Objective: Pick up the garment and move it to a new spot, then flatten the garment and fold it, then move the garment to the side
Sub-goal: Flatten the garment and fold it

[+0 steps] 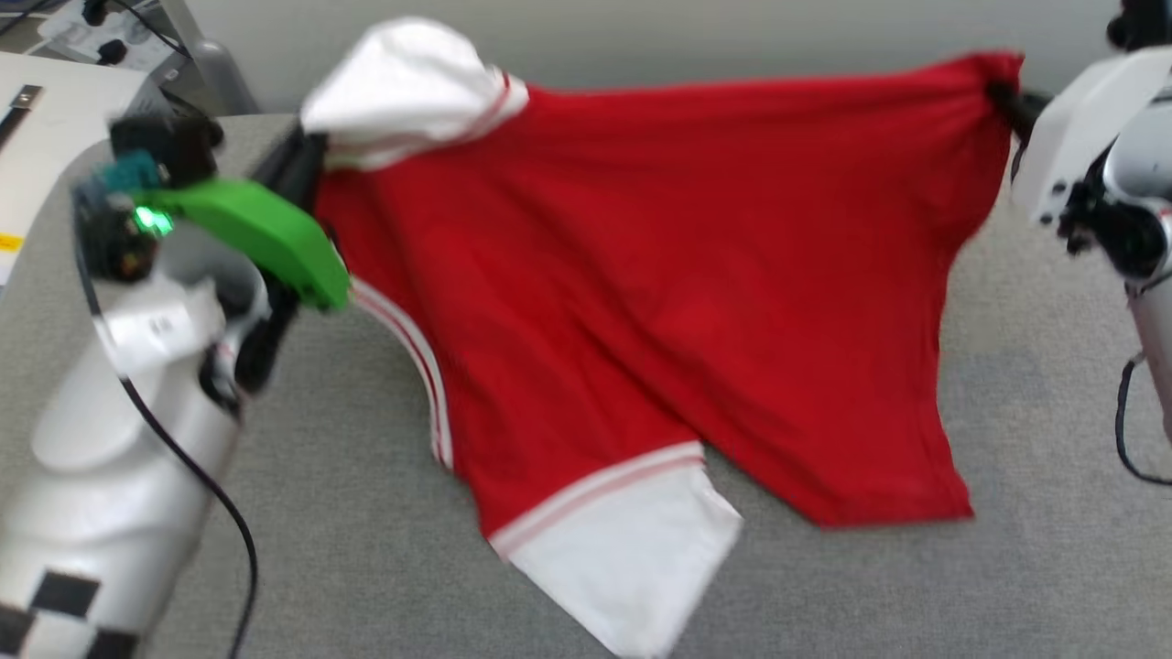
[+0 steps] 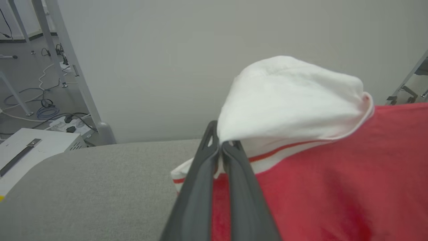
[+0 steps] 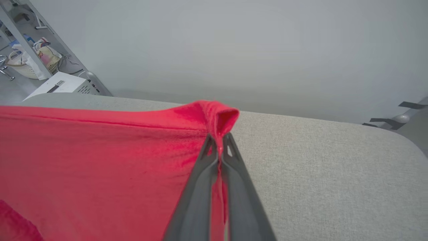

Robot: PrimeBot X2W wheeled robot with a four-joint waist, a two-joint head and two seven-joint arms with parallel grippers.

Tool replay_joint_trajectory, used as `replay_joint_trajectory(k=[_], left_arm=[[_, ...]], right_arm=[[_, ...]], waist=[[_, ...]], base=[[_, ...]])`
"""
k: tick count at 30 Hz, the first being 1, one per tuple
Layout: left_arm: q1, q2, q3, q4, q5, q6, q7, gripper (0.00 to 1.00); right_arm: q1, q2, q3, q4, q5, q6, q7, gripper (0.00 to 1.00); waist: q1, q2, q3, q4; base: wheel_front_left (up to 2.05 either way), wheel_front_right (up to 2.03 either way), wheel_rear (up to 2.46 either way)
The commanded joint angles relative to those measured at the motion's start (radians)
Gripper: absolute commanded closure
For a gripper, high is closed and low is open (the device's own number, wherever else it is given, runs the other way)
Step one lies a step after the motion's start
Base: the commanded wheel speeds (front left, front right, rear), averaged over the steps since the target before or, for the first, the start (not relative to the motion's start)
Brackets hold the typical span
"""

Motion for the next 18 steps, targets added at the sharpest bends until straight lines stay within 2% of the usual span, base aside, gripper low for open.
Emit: replay_joint_trajectory(k=[1,11,18], left_arm=[[-0.076,0.017,0.007,0.033,0.012,-0.008,0.000,1.00],[-0.560,0.033,0.024,0.247,0.111,-0.038,-0.046,1.00],[-0.793,0.030,0.026,0.352,0.147,-0.054,-0.082,1.00]], right_arm=[[-0.044,0.004,-0.017,0.011,-0.027,-0.001,-0.024,1.00],[-0.387,0.018,-0.142,0.065,-0.180,-0.001,-0.152,1.00],[-0.583,0.030,-0.184,0.119,-0.255,-0.001,-0.222,1.00]], waist=[[0.0000,0.0000,0.037,-0.021],[0.0000,0.0000,0.222,-0.049],[0.0000,0.0000,0.348,-0.058]], base=[[0.00,0.00,0.00],[0.00,0.00,0.00],[0.00,0.00,0.00]])
